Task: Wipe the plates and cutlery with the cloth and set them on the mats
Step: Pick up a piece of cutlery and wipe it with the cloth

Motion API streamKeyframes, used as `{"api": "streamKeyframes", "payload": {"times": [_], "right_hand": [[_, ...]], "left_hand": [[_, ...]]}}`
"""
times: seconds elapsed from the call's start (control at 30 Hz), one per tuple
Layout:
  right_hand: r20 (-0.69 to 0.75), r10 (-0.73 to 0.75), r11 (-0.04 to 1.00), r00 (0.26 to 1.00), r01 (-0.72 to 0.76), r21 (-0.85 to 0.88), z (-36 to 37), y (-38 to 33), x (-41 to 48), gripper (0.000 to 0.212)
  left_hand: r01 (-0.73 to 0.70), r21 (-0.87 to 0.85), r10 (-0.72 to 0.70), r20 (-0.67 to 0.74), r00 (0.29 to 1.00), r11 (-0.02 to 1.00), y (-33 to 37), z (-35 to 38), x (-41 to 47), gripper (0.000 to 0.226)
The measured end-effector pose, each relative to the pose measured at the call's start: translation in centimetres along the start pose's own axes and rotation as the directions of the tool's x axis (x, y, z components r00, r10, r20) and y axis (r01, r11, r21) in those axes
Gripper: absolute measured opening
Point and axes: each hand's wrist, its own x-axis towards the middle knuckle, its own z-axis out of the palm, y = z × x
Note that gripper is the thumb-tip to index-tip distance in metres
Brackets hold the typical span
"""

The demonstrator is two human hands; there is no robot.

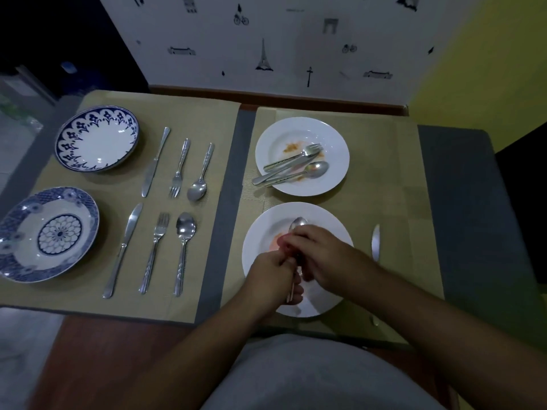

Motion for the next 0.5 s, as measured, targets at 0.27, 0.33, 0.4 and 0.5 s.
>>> {"api": "streamKeyframes", "payload": {"times": [0.27,0.33,0.4,0.5], "right_hand": [[0.015,0.082,0.996,0.997,-0.081,-0.044,1.8,-1.1,-0.1,0.061],[-0.003,0.084,0.994,0.996,-0.084,-0.068,1.4,-0.4,0.2,0.057],[-0.023,0.15,0.982,0.988,-0.152,-0.115,0.8,0.5,0.8,0.055],[-0.102,0.267,0.96,0.958,-0.273,-0.052,-0.3,-0.2,1.8,0.046]], "left_hand": [[-0.028,0.024,0.027,0.027,0.999,0.999,-1.2,-2.7,-0.1,0.031],[-0.031,0.037,0.03,0.033,0.999,0.999,-1.8,-3.2,0.0,0.032],[0.001,0.034,-0.003,0.032,0.999,0.999,-2.2,-3.6,0.1,0.031],[0.09,-0.044,-0.089,0.034,0.995,0.995,-2.0,-4.3,0.7,0.027]]}}
